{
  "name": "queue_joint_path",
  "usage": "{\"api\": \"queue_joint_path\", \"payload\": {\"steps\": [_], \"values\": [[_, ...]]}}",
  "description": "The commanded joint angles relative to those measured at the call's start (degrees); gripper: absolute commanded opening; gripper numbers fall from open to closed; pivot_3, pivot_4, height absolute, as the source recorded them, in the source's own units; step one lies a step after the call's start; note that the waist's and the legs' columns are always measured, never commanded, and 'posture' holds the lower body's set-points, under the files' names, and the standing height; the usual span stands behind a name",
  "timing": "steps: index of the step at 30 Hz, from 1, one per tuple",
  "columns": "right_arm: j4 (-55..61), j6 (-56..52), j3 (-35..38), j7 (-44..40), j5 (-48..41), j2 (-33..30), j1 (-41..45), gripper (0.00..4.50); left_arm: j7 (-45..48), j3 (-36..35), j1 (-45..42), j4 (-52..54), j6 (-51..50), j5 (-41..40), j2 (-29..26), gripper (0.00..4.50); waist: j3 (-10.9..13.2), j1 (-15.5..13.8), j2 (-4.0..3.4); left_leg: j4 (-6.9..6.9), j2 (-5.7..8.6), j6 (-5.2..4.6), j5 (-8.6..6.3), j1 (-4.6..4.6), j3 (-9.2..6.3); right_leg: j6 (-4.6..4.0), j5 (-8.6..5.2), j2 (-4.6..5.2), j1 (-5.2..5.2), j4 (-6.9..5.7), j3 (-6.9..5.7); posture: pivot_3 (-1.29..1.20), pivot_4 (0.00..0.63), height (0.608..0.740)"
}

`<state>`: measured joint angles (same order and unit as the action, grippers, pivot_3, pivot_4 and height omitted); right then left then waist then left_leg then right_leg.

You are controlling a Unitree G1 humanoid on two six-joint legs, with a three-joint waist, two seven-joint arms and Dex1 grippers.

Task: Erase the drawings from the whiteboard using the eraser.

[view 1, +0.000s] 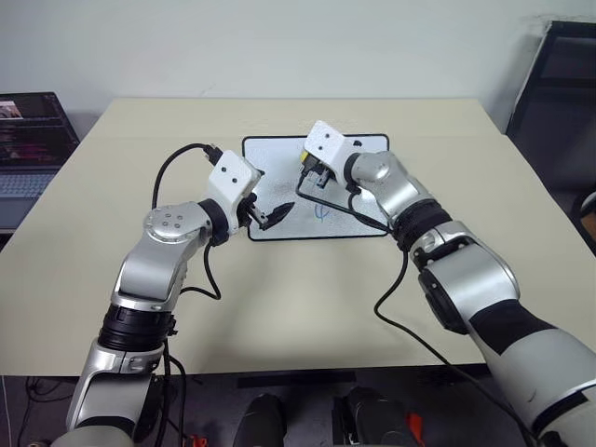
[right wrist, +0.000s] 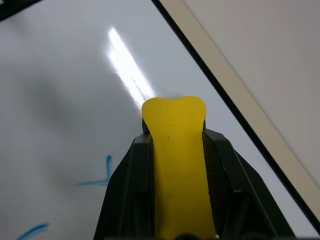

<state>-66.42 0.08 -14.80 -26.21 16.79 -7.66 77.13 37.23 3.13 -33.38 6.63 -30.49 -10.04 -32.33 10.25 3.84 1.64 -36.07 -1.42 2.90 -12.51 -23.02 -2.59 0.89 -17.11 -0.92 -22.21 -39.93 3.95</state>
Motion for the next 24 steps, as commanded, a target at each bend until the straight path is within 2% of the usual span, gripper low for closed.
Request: {"api": "queue_joint_path", "payload": {"steps": [1, 13, 24], "values": [[1.75, -1.32, -0.08, -0.54, 0.67, -2.53, -1.63, 0.99, 0.46, -0.33, -0.81, 0.91, 1.41, 0.21, -0.25, 4.50, 0.00, -0.21, 0.00, 0.00, 0.00, 0.00, 0.00, 0.00, 0.01, 0.00, 0.00, 0.00, 0.00, 0.00, 0.00, 0.00, 0.150, 0.740], [16.31, -6.59, 1.74, -5.02, -2.21, -6.00, -8.28, 0.99, 0.27, -1.03, 0.34, 0.83, 1.36, 0.19, -0.32, 4.50, 0.00, -0.65, 0.00, 0.01, -0.01, 0.00, 0.00, 0.00, 0.02, 0.00, 0.00, 0.00, -0.01, 0.01, 0.00, 0.00, 0.150, 0.740], [15.75, -6.21, -0.58, -3.55, -1.51, -0.47, -7.59, 0.99, 0.44, -0.73, 0.23, 0.10, 2.00, 0.31, -0.10, 4.50, 0.00, 0.12, 0.00, 0.03, -0.06, 0.00, 0.00, 0.02, 0.09, 0.00, 0.00, -0.02, -0.04, 0.00, 0.03, 0.00, 0.150, 0.740]]}}
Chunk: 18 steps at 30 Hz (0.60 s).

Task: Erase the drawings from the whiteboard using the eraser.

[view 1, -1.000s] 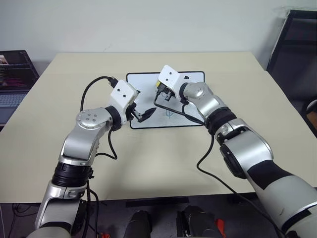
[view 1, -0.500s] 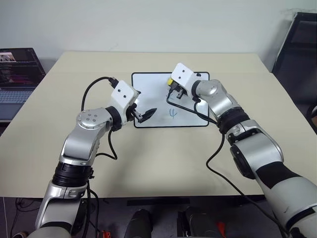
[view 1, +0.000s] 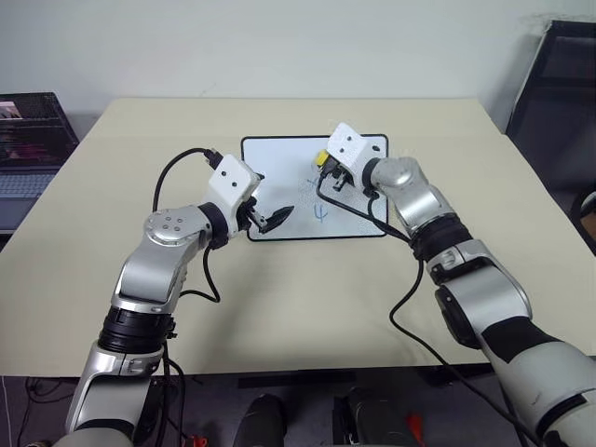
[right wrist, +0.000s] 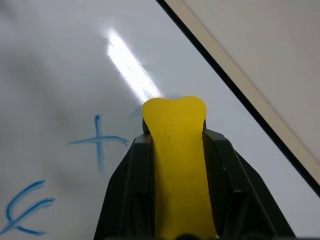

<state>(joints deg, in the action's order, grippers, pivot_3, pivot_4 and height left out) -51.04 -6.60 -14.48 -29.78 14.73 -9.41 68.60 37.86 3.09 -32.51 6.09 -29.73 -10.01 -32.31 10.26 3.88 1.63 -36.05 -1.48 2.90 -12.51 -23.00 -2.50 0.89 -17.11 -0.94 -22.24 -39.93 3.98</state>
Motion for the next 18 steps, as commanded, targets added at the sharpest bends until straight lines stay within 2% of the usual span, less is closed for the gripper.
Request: {"api": "queue_joint_path", "payload": {"steps": [1, 8, 14, 18], "values": [[0.08, 0.76, -1.28, 0.12, 0.77, 1.74, 0.97, 0.99, -0.18, -0.68, -0.62, 0.67, 1.23, 0.28, -0.11, 4.50, 0.00, 0.16, 0.00, 0.01, 0.00, 0.00, 0.00, 0.00, -0.01, 0.00, 0.00, 0.00, -0.01, 0.00, 0.00, 0.00, 0.150, 0.740], [-3.82, 1.77, -0.89, 2.94, 1.40, 2.81, 3.32, 0.99, -0.68, -0.13, -0.48, 2.00, 0.43, 0.38, 0.44, 4.50, 0.00, 0.27, 0.00, 0.00, 0.02, 0.00, 0.00, -0.01, -0.02, 0.00, 0.00, 0.01, 0.00, 0.00, -0.01, 0.00, 0.150, 0.740], [-3.50, 1.13, -0.21, 2.21, 1.20, -0.51, 2.27, 0.99, -0.72, -0.31, -0.55, 2.02, 0.24, 0.45, 0.42, 4.50, 0.00, -0.18, 0.00, -0.01, 0.03, 0.00, 0.00, -0.01, -0.05, 0.00, 0.00, 0.01, 0.01, 0.00, -0.03, 0.00, 0.150, 0.740], [0.83, 0.88, -0.82, 0.23, 2.06, -5.36, -1.69, 0.99, -0.42, -0.48, -0.49, 1.43, 0.48, 0.27, 0.38, 4.50, 0.00, -0.95, 0.01, -0.02, 0.05, 0.00, 0.00, -0.02, -0.06, 0.00, 0.00, 0.01, 0.03, 0.02, -0.03, 0.00, 0.150, 0.740]]}}
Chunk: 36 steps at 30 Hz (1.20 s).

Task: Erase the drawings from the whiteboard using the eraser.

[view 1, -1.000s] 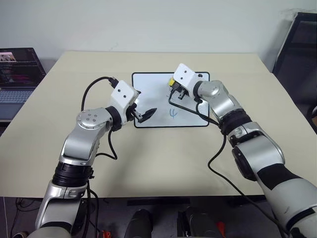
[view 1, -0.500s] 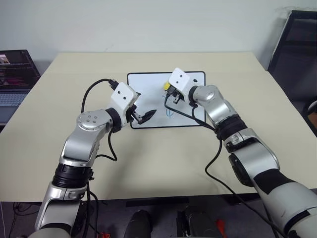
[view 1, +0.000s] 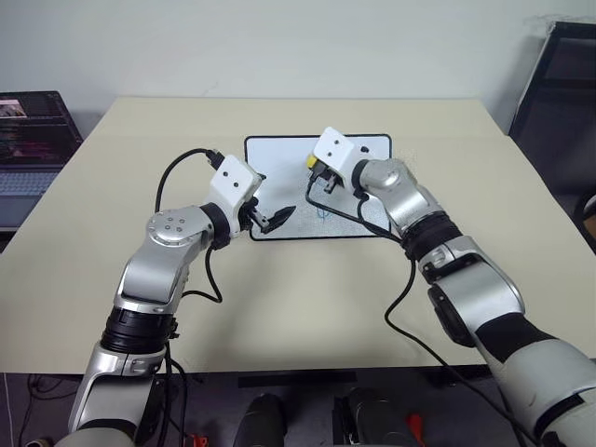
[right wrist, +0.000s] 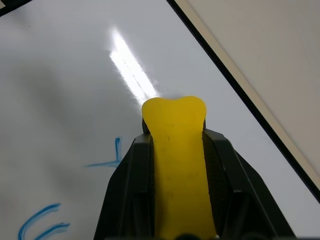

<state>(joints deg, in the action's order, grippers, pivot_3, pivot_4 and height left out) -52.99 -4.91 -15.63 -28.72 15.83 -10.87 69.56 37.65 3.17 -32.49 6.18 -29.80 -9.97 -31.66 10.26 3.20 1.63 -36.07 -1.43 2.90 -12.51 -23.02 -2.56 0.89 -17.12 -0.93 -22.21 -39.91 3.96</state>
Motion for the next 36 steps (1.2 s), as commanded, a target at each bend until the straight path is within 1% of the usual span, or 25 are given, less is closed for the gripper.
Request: {"api": "queue_joint_path", "payload": {"steps": [1, 5, 8, 13, 16, 22, 26, 32, 36], "values": [[4.24, -0.80, -0.06, -1.42, 1.20, -4.78, -3.73, 0.99, -0.13, -0.59, -0.49, 1.17, 0.63, 0.20, -0.29, 4.50, 0.00, -0.39, 0.01, 0.00, 0.02, 0.00, 0.00, -0.01, -0.02, 0.00, 0.00, 0.01, 0.05, 0.04, 0.00, 0.00, 0.150, 0.740], [10.97, -2.00, -0.81, -3.09, 1.41, -6.66, -7.62, 0.99, -0.02, -0.57, -0.40, 0.73, 0.83, 0.21, -0.27, 4.50, -0.01, -0.36, 0.01, -0.01, 0.02, 0.00, 0.00, 0.02, 0.00, 0.01, 0.00, 0.01, 0.06, 0.03, 0.00, 0.00, 0.150, 0.740], [14.97, -3.51, -0.30, -3.45, 1.13, -6.80, -9.36, 0.99, -0.04, -0.62, -0.34, 0.79, 0.64, 0.15, -0.25, 4.50, 0.00, -0.08, 0.01, -0.01, -0.01, 0.00, 0.00, 0.02, -0.01, 0.01, 0.00, 0.00, 0.06, 0.02, -0.01, 0.00, 0.150, 0.740], [19.68, -6.12, 2.01, -3.28, -1.42, -5.17, -9.53, 0.99, -0.28, -0.63, -0.17, 1.25, 0.07, 0.13, -0.21, 4.50, 0.01, 0.08, 0.02, 0.01, -0.01, 0.00, 0.00, 0.01, 0.03, 0.01, 0.00, 0.00, 0.01, 0.02, 0.01, 0.00, 0.150, 0.740], [20.33, -6.65, 2.85, -2.20, -2.59, -3.38, -7.79, 0.99, -0.52, -0.44, -0.32, 2.07, -0.69, 0.17, -0.15, 4.50, 0.03, 0.14, 0.01, 0.03, -0.02, 0.00, 0.00, -0.01, 0.04, 0.00, 0.00, -0.01, -0.03, 0.03, 0.01, 0.00, 0.150, 0.740], [18.88, -5.94, 2.47, -1.20, -3.49, 0.50, -5.44, 0.99, -0.67, -0.36, -0.71, 2.79, -1.60, 0.14, -0.17, 4.50, 0.06, 0.17, 0.00, 0.07, -0.04, 0.00, -0.01, -0.05, 0.04, -0.01, -0.01, -0.01, -0.08, 0.05, 0.01, 0.00, 0.150, 0.740], [14.03, -4.59, 1.24, 0.28, -2.27, 1.96, -3.49, 0.99, -0.61, -0.37, -0.61, 2.96, -1.68, 0.06, -0.34, 4.50, 0.06, 0.10, 0.00, 0.07, -0.02, 0.00, -0.01, -0.07, 0.03, -0.01, -0.01, 0.00, -0.08, 0.08, 0.00, 0.00, 0.150, 0.740], [4.95, -2.70, -0.52, 2.09, 0.49, 1.91, -0.10, 0.99, -0.41, -0.41, -0.36, 2.64, -1.14, 0.15, -0.47, 4.50, 0.07, 0.09, 0.00, 0.08, -0.02, 0.00, -0.01, -0.08, 0.03, -0.02, -0.01, 0.00, -0.08, 0.12, -0.01, 0.00, 0.150, 0.740], [3.19, -2.37, -0.85, 1.36, 1.12, 0.58, -0.24, 0.99, -0.18, -0.62, 0.18, 1.99, -0.16, 0.22, -0.60, 4.50, 0.07, 0.10, 0.00, 0.08, -0.03, 0.00, -0.01, -0.07, 0.01, -0.02, -0.01, 0.00, -0.07, 0.11, -0.01, 0.00, 0.150, 0.740]]}}
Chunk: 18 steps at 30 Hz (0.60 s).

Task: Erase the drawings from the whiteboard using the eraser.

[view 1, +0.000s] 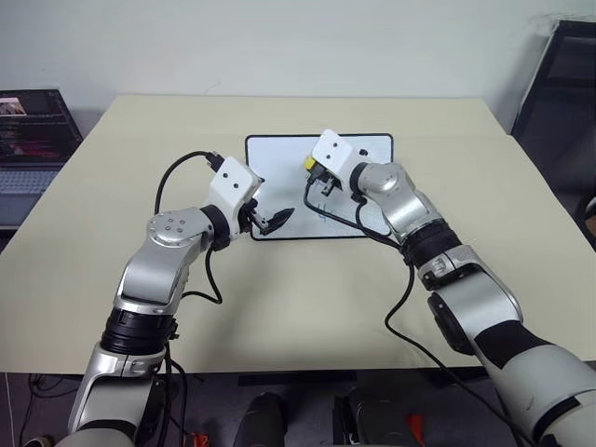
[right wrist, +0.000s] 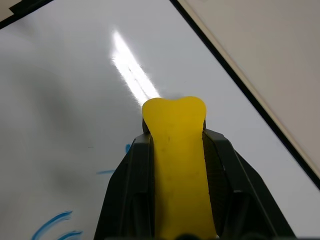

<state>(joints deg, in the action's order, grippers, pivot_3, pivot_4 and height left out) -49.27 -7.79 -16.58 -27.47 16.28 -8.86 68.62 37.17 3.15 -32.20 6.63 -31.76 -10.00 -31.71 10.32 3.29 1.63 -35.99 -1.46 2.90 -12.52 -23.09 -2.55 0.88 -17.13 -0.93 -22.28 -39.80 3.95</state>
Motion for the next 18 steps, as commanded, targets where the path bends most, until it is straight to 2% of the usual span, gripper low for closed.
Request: {"api": "queue_joint_path", "payload": {"steps": [1, 11, 15, 18], "values": [[-0.22, 0.41, -0.10, -0.38, 0.90, -2.05, 0.22, 0.99, 0.30, -0.61, 0.00, 1.45, 1.96, 0.24, -0.52, 4.50, 0.00, -0.02, 0.00, 0.00, 0.00, 0.00, 0.00, 0.00, 0.00, 0.00, 0.00, 0.00, 0.00, 0.00, 0.01, 0.00, 0.150, 0.740], [9.63, -1.72, -1.18, -3.61, 2.14, -7.91, -6.67, 0.99, 0.00, -0.12, 0.15, 1.00, 2.39, 0.20, 0.26, 4.50, 0.00, -0.40, 0.01, -0.05, 0.03, 0.00, 0.00, 0.01, -0.07, 0.01, 0.00, 0.01, 0.08, 0.00, -0.01, 0.00, 0.150, 0.740], [18.39, -6.54, 4.77, -4.00, -4.46, -6.73, -8.13, 0.99, -0.79, -1.00, 0.59, 1.70, 1.00, -0.25, 0.47, 4.50, 0.00, -0.21, 0.01, -0.05, 0.01, 0.00, 0.01, 0.03, -0.06, 0.01, 0.00, 0.00, 0.06, -0.07, -0.01, 0.00, 0.150, 0.740], [30.97, -12.35, 10.41, -6.21, -12.72, -5.03, -12.51, 0.99, -1.66, -3.52, 1.72, 2.91, -0.41, -1.79, 0.51, 4.50, 0.00, -0.22, 0.00, -0.02, 0.00, 0.00, 0.00, -0.04, -0.07, 0.00, 0.00, 0.00, 0.01, -0.01, -0.01, 0.00, 0.150, 0.740]]}}
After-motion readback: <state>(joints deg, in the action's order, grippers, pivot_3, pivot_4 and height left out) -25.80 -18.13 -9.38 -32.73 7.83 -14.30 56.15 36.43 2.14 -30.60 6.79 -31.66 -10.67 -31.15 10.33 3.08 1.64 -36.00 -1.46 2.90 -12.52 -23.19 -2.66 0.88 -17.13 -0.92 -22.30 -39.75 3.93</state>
